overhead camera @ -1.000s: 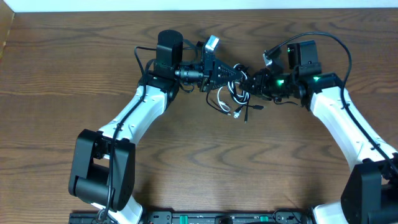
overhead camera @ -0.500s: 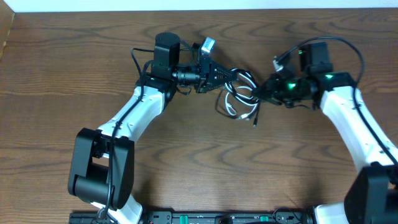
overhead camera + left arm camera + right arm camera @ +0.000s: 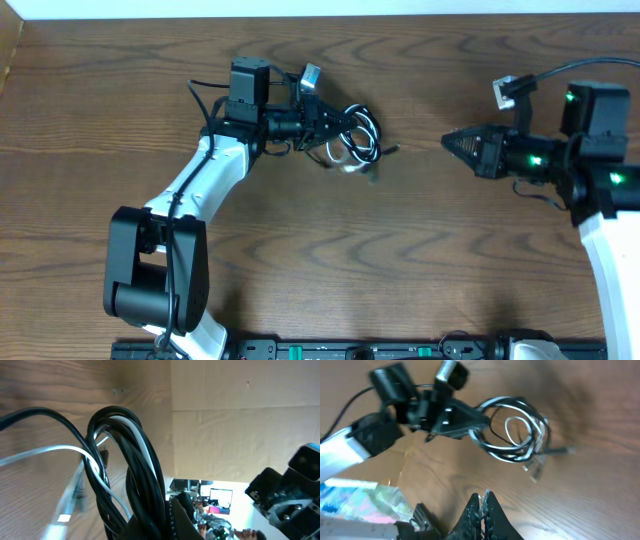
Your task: Untangle cables
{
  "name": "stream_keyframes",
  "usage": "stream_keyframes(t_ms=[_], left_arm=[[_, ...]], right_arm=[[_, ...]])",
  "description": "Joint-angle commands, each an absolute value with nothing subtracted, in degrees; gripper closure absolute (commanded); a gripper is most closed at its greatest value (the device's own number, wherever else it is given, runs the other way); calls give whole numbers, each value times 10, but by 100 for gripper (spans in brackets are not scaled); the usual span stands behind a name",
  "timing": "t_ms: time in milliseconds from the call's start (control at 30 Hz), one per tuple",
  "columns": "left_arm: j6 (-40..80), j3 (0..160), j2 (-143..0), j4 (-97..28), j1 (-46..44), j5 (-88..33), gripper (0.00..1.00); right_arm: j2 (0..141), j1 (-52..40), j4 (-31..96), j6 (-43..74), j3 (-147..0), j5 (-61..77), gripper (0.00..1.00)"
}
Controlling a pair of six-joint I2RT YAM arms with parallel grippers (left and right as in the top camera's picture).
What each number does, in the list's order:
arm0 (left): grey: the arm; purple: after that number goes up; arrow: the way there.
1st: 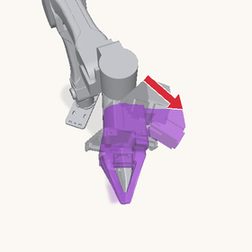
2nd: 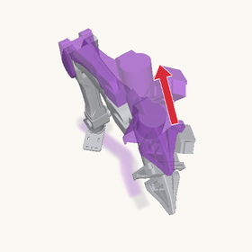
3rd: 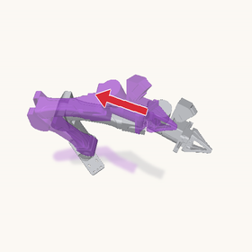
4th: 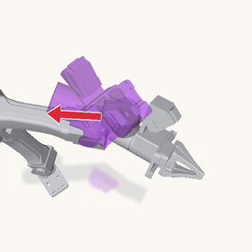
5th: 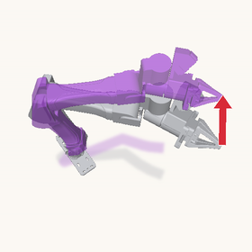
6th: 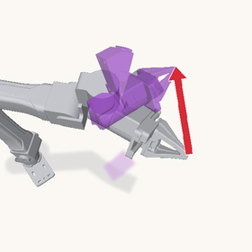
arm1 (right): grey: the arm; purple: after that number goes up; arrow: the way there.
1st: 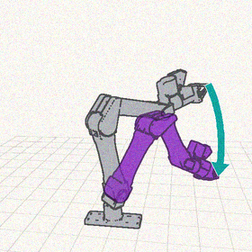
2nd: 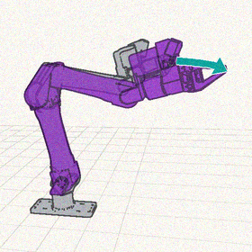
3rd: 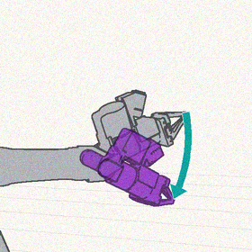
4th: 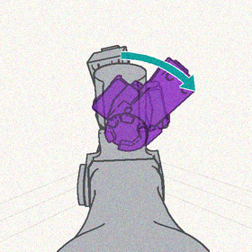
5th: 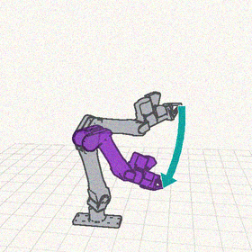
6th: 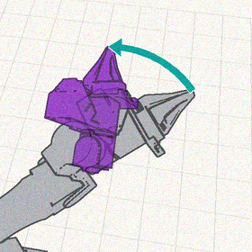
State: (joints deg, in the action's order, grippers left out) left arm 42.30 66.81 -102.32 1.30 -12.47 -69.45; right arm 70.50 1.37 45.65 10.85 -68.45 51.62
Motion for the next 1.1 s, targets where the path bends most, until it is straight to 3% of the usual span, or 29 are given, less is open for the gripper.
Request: stream_keyframes(t_ms=[0,100,233,733,1067], left_arm=[[405,681,-1015,17,-126,-704,93],[405,681,-1015,55,-126,-743,93],[422,681,-1015,136,-126,-809,93],[525,681,-1015,186,-126,-883,92],[553,681,-1015,185,-127,-900,93]], right_arm=[[713,14,469,89,-681,508,92],[731,8,472,90,-681,479,73],[770,-15,466,89,-681,456,64],[902,-76,328,89,-681,304,53],[919,-76,302,35,-681,396,48]])
